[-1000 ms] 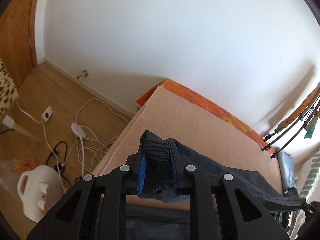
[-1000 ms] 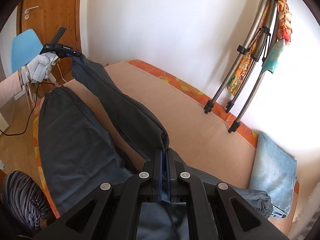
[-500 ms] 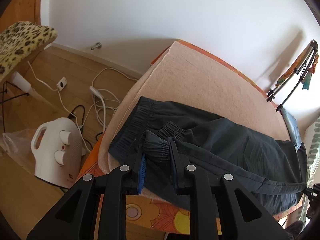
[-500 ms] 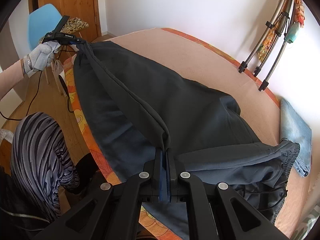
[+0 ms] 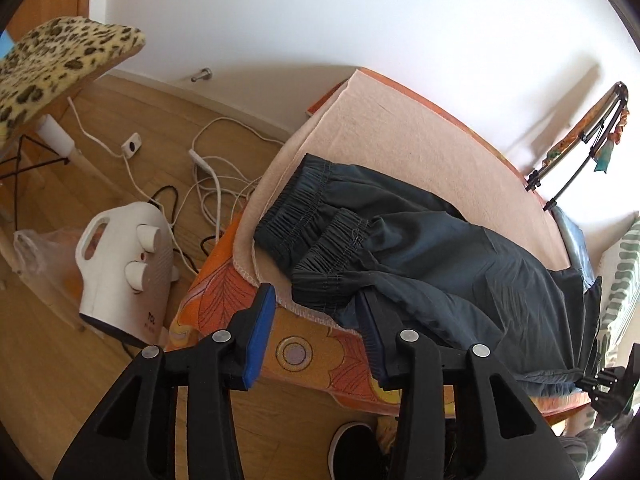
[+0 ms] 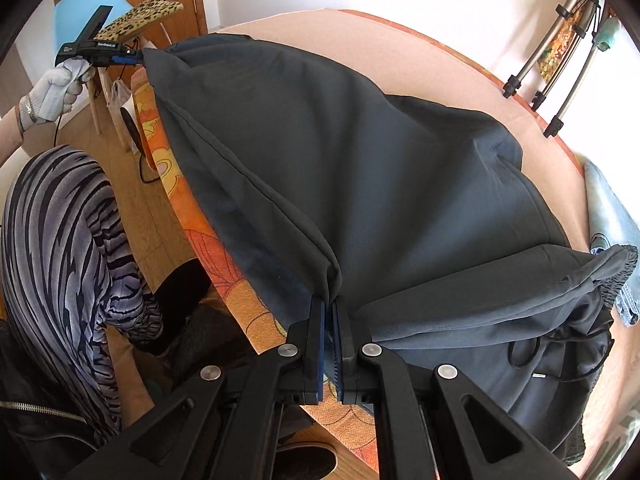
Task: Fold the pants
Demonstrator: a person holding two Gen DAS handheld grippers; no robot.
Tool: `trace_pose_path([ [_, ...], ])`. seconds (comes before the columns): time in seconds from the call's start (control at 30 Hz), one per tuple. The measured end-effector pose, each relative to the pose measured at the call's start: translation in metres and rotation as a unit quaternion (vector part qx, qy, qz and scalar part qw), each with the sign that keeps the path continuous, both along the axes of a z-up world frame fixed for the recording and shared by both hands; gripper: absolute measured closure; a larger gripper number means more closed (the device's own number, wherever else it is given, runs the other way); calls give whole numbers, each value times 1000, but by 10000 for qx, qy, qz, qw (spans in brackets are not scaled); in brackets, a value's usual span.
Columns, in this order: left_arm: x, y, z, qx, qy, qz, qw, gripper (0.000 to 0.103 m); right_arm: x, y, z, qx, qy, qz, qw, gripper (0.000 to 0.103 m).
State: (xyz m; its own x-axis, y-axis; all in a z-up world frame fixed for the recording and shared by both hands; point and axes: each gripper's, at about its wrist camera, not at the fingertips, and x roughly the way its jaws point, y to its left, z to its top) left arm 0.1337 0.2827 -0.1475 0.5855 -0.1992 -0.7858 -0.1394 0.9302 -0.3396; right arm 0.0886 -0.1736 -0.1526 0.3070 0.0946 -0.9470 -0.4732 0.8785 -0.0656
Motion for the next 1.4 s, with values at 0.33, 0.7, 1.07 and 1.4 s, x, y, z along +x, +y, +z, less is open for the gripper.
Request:
trace_pose_path([
  [0.33,25,7,34,125,-525,103,9985,57,-5,-1,-2,-168,-93,-77,9998,101],
  [0.7,57,-29,-36,554,476,-401,9965,57,1,2,8,-166,-262,-201,9993,101],
  [1.07,44,-54,-31,1214,117,-491,9913,88,3,3,9,-100,-380,-313,9987,101],
  [1.4,59,-51,10,1777,-423,-405,9823,93,8,1,19,-11,-673,-555,9962,102],
])
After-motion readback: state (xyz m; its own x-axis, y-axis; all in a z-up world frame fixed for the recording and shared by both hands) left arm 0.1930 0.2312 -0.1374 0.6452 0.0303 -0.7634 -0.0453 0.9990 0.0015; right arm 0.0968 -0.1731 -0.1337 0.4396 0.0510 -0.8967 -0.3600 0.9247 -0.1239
